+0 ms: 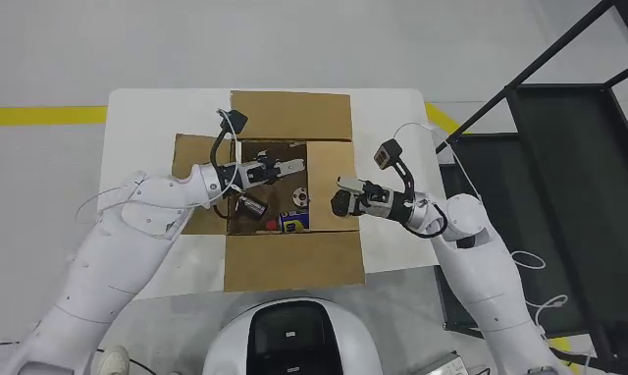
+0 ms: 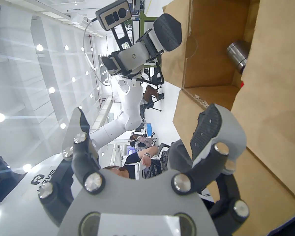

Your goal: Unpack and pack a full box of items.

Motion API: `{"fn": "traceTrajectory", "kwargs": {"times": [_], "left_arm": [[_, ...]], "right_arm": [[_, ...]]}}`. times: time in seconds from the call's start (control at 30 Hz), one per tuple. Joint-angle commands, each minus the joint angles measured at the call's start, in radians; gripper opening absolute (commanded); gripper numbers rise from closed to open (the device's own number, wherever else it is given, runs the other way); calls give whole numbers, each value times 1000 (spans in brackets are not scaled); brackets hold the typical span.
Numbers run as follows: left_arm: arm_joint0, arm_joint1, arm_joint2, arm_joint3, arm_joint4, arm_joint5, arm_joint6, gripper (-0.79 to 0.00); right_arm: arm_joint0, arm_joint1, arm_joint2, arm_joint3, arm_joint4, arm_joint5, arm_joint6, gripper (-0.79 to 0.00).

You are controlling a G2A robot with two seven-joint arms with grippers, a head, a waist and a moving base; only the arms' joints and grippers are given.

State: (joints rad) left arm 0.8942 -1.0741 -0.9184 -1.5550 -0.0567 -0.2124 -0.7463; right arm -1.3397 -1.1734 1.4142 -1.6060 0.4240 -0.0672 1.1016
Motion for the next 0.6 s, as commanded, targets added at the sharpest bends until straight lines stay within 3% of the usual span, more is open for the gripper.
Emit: {"fn": "traceTrajectory", "kwargs": {"times": [0.0, 0.1, 0.23, 0.37, 0.57], "left_arm": [[-21, -8, 18, -13, 8, 31, 9, 0], [-73, -29, 59, 3, 27, 96, 38, 0], [-155, -72, 137, 89, -19, 153, 64, 0], [-227, -126, 223, 232, -96, 169, 71, 0], [-296, -209, 333, 460, -139, 145, 111, 0]], "right_arm": [[7, 3, 1, 13, 11, 18, 35, 0], [11, 14, 12, 24, 4, 46, 122, 0], [-10, 31, 43, 10, -29, 68, 219, 0], [-43, 45, 81, -10, 7, 58, 320, 0], [-60, 57, 97, -21, 25, 52, 362, 0]]}}
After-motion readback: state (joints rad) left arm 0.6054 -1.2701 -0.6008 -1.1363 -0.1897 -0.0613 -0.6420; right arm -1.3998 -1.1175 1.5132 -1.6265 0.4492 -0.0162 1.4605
